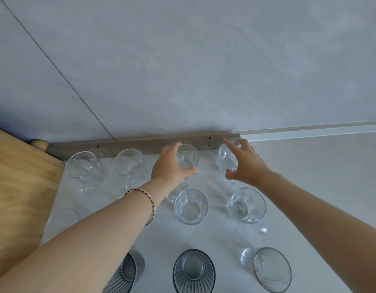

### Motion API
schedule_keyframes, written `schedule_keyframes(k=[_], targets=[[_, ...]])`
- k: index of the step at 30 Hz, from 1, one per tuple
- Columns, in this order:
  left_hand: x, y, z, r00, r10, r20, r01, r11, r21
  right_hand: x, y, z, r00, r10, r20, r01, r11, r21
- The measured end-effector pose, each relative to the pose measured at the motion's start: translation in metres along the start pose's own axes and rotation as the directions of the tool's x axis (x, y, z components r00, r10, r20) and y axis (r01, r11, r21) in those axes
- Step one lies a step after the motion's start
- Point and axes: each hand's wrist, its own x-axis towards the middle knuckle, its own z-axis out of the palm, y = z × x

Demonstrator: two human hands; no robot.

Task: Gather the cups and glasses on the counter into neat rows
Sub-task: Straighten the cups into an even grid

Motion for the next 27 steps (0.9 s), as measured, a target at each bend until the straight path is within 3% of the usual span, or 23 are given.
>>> schedule_keyframes(k=[9, 12, 15, 18, 20, 22, 25, 27], targets=[[-0.001, 0.003, 0.004, 0.999, 0.019, 0.029, -0.021, 0.997, 0.072, -0.009, -0.001, -0.004, 0.997, 0.062, 0.050, -0.058, 0.996, -0.073], [-0.009, 0.007, 0.001, 0.998, 0.015, 0.062, -0.017, 0.999, 0.028, -0.019, -0.014, -0.008, 0.993, 0.095, 0.068, -0.085, 0.988, -0.127], [-0.033, 0.005, -0.010, 0.998, 0.063, -0.011, -0.063, 0.998, 0.025, -0.040, -0.040, -0.009, 1.000, 0.011, -0.021, -0.013, 0.993, -0.116], [-0.074, -0.022, -0.036, 0.966, 0.216, -0.145, -0.198, 0.972, 0.128, -0.068, -0.077, -0.003, 0.987, -0.125, -0.098, 0.119, 0.990, -0.072], [-0.098, -0.056, -0.059, 0.940, 0.257, -0.224, -0.211, 0.955, 0.207, -0.085, -0.107, 0.004, 0.983, -0.174, -0.056, 0.173, 0.985, -0.010], [-0.116, -0.096, -0.081, 0.936, 0.189, -0.297, -0.125, 0.967, 0.221, -0.097, -0.140, 0.014, 0.983, -0.180, 0.040, 0.178, 0.983, 0.053], [-0.132, -0.148, -0.108, 0.929, -0.008, -0.369, 0.052, 0.993, 0.108, -0.100, -0.187, 0.038, 0.982, -0.110, 0.153, 0.107, 0.994, 0.029], [-0.136, -0.173, -0.117, 0.949, -0.087, -0.302, 0.114, 0.991, 0.071, -0.094, -0.214, 0.060, 0.976, -0.014, 0.216, 0.009, 1.000, 0.026]])
